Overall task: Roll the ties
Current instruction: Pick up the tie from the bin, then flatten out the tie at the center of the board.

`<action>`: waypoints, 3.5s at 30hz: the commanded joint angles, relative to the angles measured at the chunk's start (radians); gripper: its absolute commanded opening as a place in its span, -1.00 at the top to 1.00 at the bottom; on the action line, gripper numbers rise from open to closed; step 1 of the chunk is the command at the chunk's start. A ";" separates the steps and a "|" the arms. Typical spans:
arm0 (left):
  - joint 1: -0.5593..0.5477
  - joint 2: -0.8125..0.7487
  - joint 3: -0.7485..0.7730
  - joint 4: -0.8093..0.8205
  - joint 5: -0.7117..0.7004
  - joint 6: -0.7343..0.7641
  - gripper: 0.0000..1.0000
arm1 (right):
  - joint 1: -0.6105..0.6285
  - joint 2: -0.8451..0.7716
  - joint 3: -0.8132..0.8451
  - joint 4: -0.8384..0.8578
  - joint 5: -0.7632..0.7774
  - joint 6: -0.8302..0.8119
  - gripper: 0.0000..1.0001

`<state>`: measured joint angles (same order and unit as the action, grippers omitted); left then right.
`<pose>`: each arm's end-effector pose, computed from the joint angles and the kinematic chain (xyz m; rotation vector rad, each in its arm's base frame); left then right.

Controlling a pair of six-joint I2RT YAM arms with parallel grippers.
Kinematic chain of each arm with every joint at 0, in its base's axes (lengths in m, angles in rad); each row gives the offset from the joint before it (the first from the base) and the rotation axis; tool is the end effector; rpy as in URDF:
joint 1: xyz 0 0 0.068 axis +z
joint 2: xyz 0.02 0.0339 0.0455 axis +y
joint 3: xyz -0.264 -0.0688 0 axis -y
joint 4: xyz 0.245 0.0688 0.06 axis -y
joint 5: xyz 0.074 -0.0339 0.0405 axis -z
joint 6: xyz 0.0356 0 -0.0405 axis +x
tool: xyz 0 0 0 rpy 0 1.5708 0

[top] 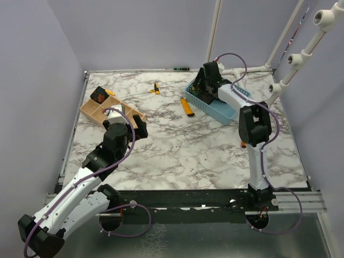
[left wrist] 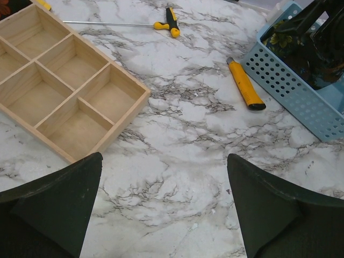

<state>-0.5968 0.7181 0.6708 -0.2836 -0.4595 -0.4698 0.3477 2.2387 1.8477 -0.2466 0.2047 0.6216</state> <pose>0.1486 -0.0819 0.3011 -0.1910 1.8673 -0.2990 0.4917 0.1705 0.2181 0.4146 2.1719 0.3175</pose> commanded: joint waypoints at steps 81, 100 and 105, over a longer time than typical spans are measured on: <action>0.006 -0.237 0.051 0.411 0.572 0.051 -0.98 | 0.158 -1.243 -0.532 0.730 -1.218 0.326 0.99; 0.006 -0.361 -0.140 0.562 0.917 -0.197 -0.98 | 0.165 -1.193 -0.952 1.254 -1.272 0.457 0.99; 0.006 -0.345 -0.142 0.671 0.948 -0.214 -0.98 | 0.216 -1.089 -0.892 1.496 -1.208 0.624 0.99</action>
<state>-0.5911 0.3557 0.5205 0.2558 0.4366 -0.6567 0.5236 1.0756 0.9031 1.0283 -1.0393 1.1072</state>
